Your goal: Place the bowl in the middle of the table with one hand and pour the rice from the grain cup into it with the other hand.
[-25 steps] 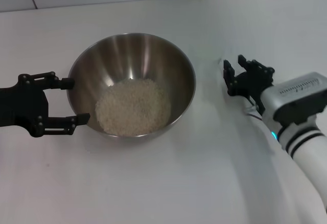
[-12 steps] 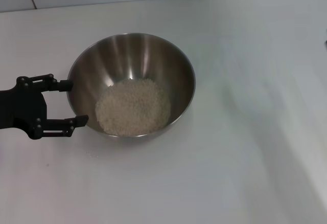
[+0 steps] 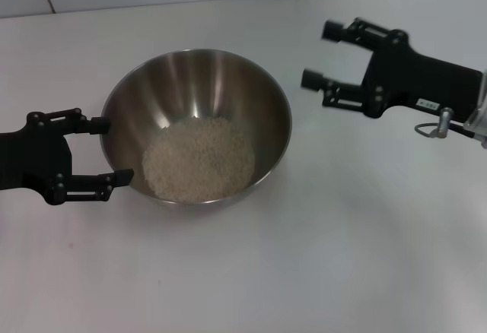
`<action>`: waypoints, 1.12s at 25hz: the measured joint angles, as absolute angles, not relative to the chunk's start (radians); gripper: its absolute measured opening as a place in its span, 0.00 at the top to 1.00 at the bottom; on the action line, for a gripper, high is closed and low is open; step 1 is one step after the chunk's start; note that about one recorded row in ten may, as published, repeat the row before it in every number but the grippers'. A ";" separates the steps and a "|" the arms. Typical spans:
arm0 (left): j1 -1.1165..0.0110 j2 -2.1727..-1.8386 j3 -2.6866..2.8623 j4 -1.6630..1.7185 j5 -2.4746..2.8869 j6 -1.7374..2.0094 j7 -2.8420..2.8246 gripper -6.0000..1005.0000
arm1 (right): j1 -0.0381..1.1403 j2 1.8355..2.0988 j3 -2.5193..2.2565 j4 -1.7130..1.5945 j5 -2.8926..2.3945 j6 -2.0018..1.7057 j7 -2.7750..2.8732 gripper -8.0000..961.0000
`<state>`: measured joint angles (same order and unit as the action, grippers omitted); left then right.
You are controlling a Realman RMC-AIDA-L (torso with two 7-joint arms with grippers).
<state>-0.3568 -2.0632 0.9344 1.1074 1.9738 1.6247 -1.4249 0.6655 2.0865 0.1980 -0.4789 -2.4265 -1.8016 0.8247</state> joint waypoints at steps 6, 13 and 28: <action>-0.358 -2.063 0.934 1.108 1.974 1.624 -1.430 0.16 | 0.726 2.092 -0.096 -0.616 -2.413 -1.729 0.985 0.18; -0.358 -2.062 0.936 1.112 1.974 1.624 -1.435 0.16 | 0.682 2.092 -0.540 -0.753 -2.210 -1.612 1.193 0.18; -0.359 -2.062 0.937 1.116 1.976 1.626 -1.434 0.16 | 0.507 2.091 -1.048 -0.977 -1.964 -1.385 1.359 0.18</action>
